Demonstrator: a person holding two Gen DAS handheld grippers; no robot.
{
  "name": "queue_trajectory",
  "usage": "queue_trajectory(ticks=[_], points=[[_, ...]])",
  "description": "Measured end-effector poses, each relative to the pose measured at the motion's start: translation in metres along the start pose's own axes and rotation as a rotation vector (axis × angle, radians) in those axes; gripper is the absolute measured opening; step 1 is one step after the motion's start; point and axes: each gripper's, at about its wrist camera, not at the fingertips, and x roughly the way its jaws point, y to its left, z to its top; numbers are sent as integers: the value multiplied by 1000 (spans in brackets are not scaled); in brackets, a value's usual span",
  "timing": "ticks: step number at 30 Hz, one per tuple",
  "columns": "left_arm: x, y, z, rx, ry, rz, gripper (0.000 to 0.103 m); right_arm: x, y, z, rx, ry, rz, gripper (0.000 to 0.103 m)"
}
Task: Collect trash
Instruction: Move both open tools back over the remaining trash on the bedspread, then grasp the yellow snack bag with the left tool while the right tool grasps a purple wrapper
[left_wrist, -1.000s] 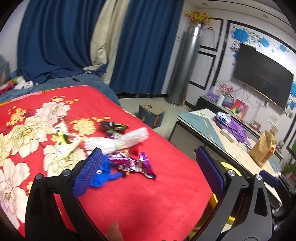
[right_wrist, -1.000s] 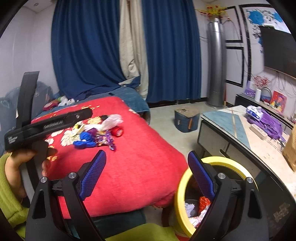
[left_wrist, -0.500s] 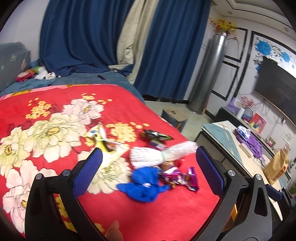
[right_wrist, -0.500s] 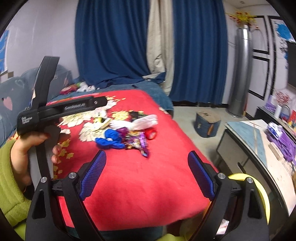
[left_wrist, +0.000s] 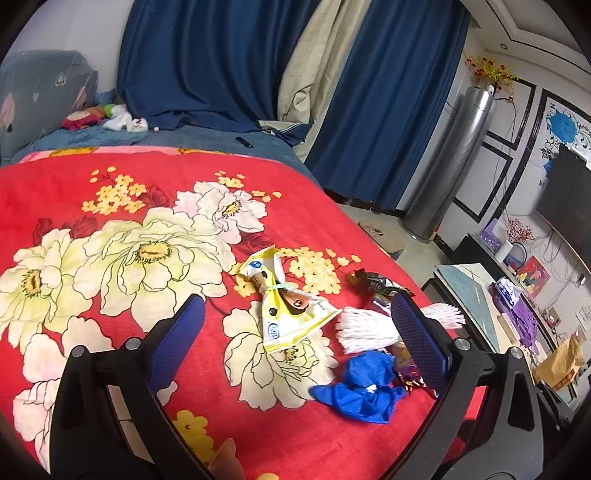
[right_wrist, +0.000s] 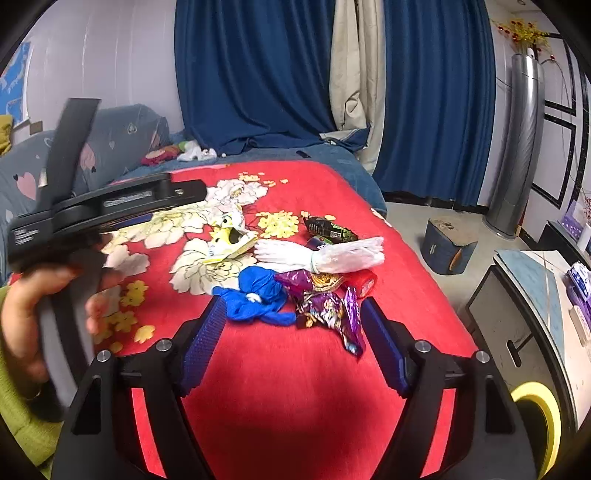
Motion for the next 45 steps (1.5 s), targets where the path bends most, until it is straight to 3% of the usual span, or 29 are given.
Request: queue_trajectory(ticks=[16,22,33,35,45], points=[[44,11,-8,-45,90,-18,69,63,-2,15,39,81,2,51],[64,18,-10,-81,138,-1,60,72,-6,10,65,112,18,34],[74,25,-17,-127,186,-15,32,46,-8,3,121,71,89,29],[75,24,-19,-120,199,-20,21,37,-8,1,128,61,104,29],[65,20,-23,-101,201,-67,11,-4,-2,-11,174,41,177,29]])
